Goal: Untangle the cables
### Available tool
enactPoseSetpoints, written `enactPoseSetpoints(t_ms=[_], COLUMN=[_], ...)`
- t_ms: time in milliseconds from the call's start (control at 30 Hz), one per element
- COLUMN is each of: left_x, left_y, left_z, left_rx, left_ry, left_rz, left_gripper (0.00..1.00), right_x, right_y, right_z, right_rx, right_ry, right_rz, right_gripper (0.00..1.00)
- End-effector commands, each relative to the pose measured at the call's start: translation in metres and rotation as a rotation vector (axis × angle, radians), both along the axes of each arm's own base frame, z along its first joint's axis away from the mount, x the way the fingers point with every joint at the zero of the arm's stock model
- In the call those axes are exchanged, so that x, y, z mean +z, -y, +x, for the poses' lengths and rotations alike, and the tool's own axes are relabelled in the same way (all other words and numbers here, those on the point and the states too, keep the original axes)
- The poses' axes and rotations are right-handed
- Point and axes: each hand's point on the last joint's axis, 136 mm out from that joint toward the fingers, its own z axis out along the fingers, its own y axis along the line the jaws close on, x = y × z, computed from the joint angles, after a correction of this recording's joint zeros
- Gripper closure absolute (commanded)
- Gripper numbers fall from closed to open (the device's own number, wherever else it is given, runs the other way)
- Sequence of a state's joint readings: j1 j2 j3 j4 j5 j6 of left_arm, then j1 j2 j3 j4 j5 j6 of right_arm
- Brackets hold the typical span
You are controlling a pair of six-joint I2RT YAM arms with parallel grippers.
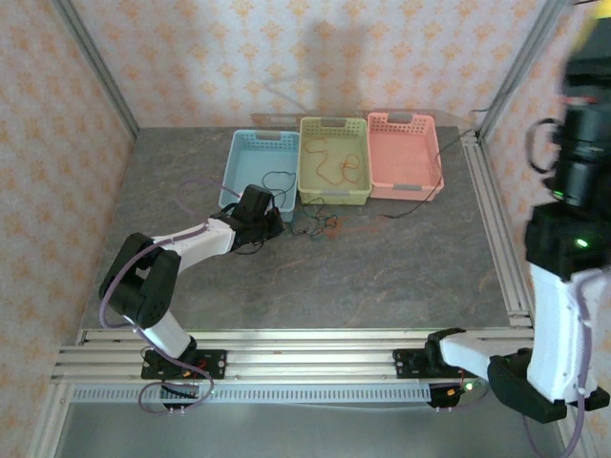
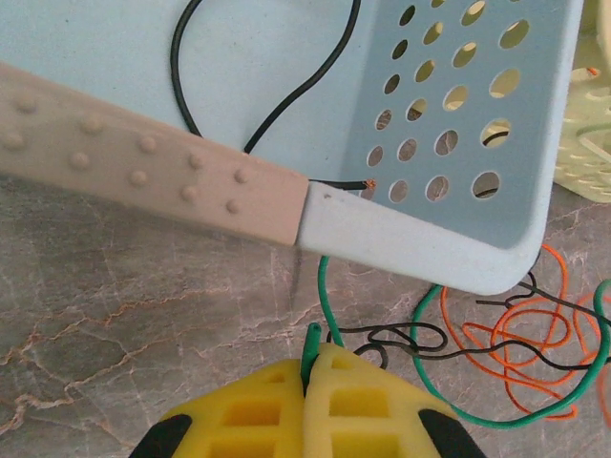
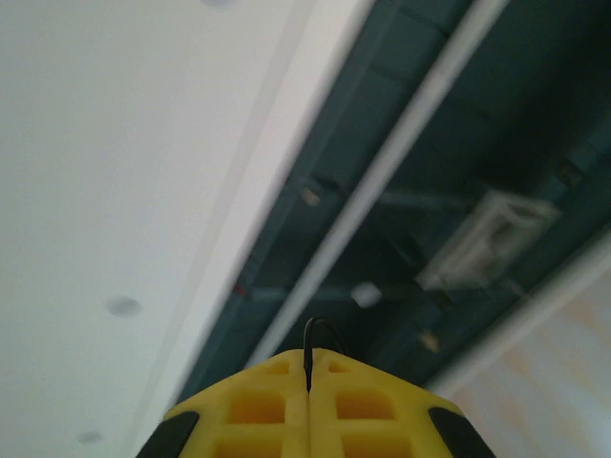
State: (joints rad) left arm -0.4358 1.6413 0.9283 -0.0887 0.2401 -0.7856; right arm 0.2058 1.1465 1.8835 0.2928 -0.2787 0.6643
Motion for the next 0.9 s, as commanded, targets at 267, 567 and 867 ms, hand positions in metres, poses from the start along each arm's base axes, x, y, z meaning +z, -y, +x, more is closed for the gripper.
enactPoseSetpoints(t_ms=[267, 567, 867], left_x=[0.004, 0.004, 0.003], left_y=[0.001, 0.003, 0.004], left_z=[0.008, 0.008, 0.008], left_rx=[0.002, -0.003, -0.009], left_ry=[0.011, 0.009, 0.004], left_rz=[-0.012, -0.014, -0.015], left_gripper=[1.0, 1.0, 1.0], right_x=[-0.359, -0.514, -0.567], right_y=[-0.006, 0.045, 0.093], right_z=[0.178, 0.166, 0.139], right_rx=[-0.288, -0.586, -0.767], right_ry=[-0.876, -1.246, -1.469], right_rz=[-0.354, -0.565, -0.632], right_gripper=[1.0, 1.0, 0.87])
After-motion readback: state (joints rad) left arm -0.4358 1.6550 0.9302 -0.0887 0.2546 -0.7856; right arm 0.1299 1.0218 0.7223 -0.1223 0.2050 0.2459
